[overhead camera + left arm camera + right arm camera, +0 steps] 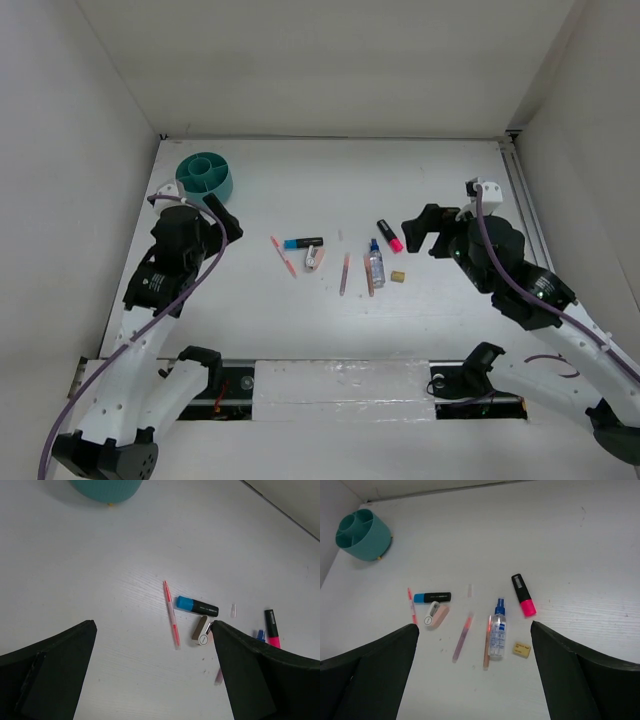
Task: Sort the stationery into containers
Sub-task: Pick up the pen from the center of the board.
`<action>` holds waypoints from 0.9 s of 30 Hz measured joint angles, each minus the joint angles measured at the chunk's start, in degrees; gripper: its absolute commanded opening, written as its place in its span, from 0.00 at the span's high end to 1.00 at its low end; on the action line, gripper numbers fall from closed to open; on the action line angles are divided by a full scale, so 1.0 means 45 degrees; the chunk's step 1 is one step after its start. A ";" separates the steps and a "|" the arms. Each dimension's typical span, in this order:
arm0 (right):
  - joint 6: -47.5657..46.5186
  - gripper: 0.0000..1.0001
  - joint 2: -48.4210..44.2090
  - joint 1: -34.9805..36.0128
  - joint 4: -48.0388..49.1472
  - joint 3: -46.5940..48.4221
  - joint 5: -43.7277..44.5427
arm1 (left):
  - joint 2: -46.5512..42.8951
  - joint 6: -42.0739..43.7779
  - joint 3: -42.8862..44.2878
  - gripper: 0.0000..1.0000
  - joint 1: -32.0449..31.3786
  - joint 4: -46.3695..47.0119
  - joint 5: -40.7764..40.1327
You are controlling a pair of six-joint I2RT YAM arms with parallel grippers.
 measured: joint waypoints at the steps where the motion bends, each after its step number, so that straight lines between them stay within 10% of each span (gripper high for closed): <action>1: -0.0068 0.00 -0.0005 0.0000 0.0029 0.0000 -0.0209 | -0.0019 0.0000 0.0000 0.00 0.0000 0.0000 0.0000; 13: -0.0486 0.00 0.1447 -0.0136 0.0461 0.0539 -0.2021 | 0.0636 -0.0563 -0.0015 0.00 -0.0078 0.0063 0.0981; 27: -0.0583 0.00 0.2132 -0.0146 0.0515 0.0510 -0.3191 | 0.7563 -0.4046 -0.0515 0.03 -0.3245 0.1676 0.0772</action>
